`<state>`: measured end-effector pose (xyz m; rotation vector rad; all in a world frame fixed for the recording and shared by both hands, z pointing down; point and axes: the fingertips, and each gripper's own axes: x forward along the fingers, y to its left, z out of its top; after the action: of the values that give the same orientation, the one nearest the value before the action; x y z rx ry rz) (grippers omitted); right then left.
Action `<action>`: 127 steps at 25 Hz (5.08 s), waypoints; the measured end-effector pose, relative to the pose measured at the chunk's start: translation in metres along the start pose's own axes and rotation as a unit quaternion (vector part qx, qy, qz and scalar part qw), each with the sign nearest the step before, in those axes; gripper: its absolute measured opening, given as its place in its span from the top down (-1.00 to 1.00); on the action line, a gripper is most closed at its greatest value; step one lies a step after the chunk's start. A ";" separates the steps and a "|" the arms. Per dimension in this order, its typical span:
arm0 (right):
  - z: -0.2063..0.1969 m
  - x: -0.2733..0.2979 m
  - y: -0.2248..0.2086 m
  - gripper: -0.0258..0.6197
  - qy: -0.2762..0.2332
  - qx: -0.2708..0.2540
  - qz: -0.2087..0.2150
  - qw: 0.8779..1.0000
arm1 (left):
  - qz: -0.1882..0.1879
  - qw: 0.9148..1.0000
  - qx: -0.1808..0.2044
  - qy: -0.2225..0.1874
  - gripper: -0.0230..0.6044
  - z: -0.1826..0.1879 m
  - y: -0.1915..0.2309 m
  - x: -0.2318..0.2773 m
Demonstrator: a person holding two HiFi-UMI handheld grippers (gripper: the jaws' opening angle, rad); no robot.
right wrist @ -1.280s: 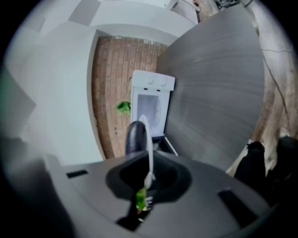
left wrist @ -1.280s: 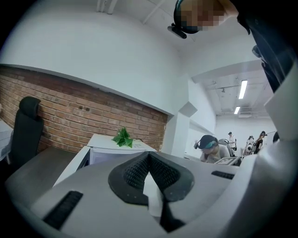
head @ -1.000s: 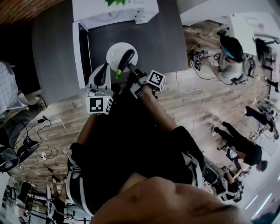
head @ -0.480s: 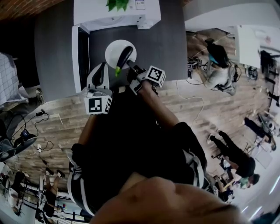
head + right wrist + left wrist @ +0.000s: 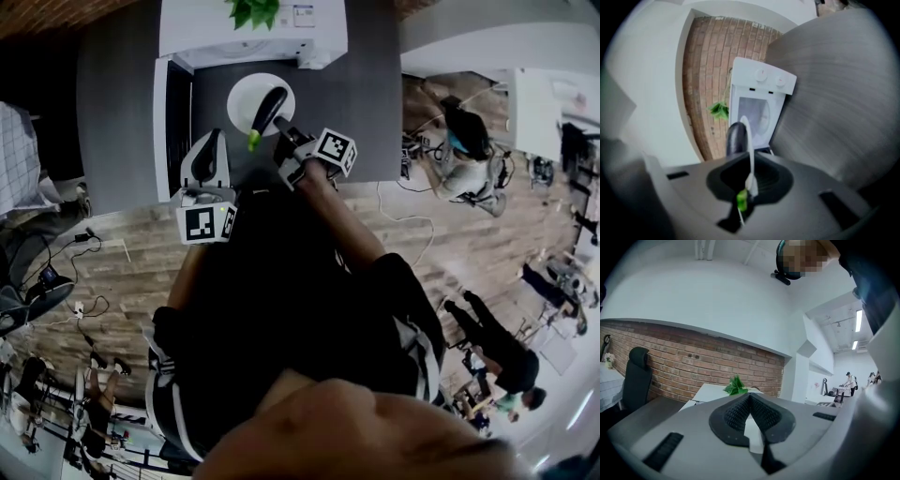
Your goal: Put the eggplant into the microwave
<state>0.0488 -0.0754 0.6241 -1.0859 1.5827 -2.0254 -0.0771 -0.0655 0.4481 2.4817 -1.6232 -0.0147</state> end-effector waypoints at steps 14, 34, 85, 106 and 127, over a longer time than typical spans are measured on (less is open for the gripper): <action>0.027 0.044 -0.007 0.81 0.006 0.000 0.004 1.000 | 0.022 1.000 0.005 -0.012 0.82 0.008 0.012 0.008; 0.072 0.127 -0.041 0.81 -0.002 0.016 -0.004 1.000 | 0.053 0.999 0.003 -0.010 0.82 0.005 0.033 0.021; 0.126 0.226 -0.081 0.79 -0.060 0.046 -0.026 0.997 | 0.042 0.999 -0.020 0.022 0.82 -0.015 0.060 0.062; 0.131 0.226 -0.077 0.52 -0.059 0.007 -0.030 0.998 | 0.033 0.999 -0.028 0.026 0.82 -0.020 0.062 0.071; 0.094 0.193 -0.050 0.80 -0.014 -0.530 -0.143 0.836 | 0.021 0.999 -0.029 0.026 0.82 -0.023 0.059 0.078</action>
<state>0.0032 -0.2523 0.7467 -1.7528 2.7478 -1.1203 -0.0972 -0.1561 0.4867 2.3832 -1.6299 0.0086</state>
